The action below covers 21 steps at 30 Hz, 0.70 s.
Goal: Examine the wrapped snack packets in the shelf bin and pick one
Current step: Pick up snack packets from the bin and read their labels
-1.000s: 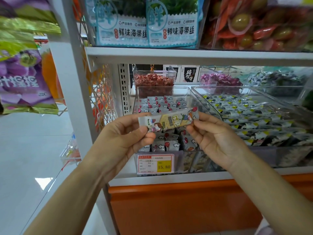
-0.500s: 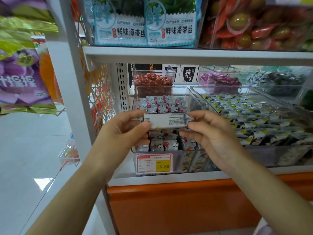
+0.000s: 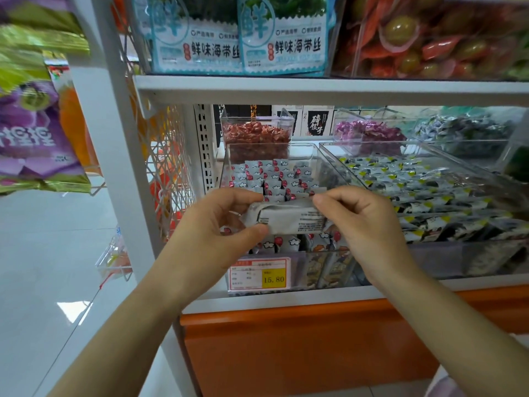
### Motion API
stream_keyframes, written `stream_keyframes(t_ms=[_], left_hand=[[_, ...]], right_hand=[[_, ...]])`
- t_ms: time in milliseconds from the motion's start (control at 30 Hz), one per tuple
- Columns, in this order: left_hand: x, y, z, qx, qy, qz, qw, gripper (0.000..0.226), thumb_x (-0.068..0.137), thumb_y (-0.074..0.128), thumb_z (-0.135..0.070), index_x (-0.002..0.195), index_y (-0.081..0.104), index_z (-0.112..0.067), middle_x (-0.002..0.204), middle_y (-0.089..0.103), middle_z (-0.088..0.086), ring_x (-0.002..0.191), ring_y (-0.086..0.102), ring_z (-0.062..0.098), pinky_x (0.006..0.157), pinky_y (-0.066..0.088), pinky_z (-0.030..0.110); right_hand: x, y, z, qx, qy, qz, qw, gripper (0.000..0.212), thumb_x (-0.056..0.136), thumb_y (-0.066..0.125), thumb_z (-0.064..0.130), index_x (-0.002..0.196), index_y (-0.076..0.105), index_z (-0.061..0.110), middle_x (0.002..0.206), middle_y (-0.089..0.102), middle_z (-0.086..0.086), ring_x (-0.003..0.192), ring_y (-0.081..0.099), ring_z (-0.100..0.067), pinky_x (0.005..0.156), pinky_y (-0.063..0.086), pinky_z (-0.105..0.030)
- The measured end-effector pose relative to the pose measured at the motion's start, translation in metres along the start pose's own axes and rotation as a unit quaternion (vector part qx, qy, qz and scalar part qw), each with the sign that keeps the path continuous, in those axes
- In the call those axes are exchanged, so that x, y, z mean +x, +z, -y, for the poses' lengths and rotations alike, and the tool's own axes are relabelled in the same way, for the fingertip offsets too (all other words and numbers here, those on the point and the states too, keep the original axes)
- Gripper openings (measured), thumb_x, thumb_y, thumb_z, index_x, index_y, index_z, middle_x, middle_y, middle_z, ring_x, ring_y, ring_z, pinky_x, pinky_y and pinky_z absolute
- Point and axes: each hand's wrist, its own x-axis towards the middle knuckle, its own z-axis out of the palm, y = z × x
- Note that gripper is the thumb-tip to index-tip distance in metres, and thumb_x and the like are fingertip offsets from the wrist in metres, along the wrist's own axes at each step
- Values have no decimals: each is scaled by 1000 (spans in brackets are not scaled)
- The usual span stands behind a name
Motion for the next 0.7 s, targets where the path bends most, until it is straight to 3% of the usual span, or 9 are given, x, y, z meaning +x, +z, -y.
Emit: stream_keyframes(t_ms=[133,233,300,400,533,700], left_hand=[[-1,3,-3,43,6,-33,999,16,75,68,-31,90,63,-29,84,64,-10,77,60,-3,60,49,12],[-1,2,-5,56,5,-44,997,14,74,66,-35,79,64,-22,77,65,-6,72,60,4,65,54,24],[0,0,-6,41,-10,-27,999,20,72,69,-38,72,65,-18,71,67,-2,67,62,12,65,55,31],[1,-5,-5,27,-36,9,999,37,63,65,-51,68,69,-15,67,68,5,62,65,16,60,57,27],[3,-7,-3,7,-62,36,997,28,73,67,-37,66,73,-11,67,69,5,60,66,12,60,58,24],[3,-8,-3,7,-77,57,995,26,81,64,-31,66,75,-13,63,70,-2,60,66,8,58,58,24]], right_hand=[[0,0,3,-23,-35,19,999,20,87,63,16,71,66,28,60,63,18,57,56,3,54,41,-9],[-1,1,4,-32,-52,42,997,18,86,63,15,72,67,26,57,61,21,56,55,4,55,40,-7],[-1,0,4,-32,-49,55,997,17,87,63,14,73,68,23,55,59,22,54,54,6,55,39,-7],[1,-2,4,-35,-45,68,996,15,87,63,14,74,70,18,53,59,17,51,52,4,53,38,-7],[1,-3,3,-43,-47,74,995,13,85,64,16,75,72,16,61,64,1,54,53,-1,53,39,-9],[1,-3,5,-38,-35,79,996,14,84,64,15,75,72,21,68,68,8,61,58,1,55,41,-8]])
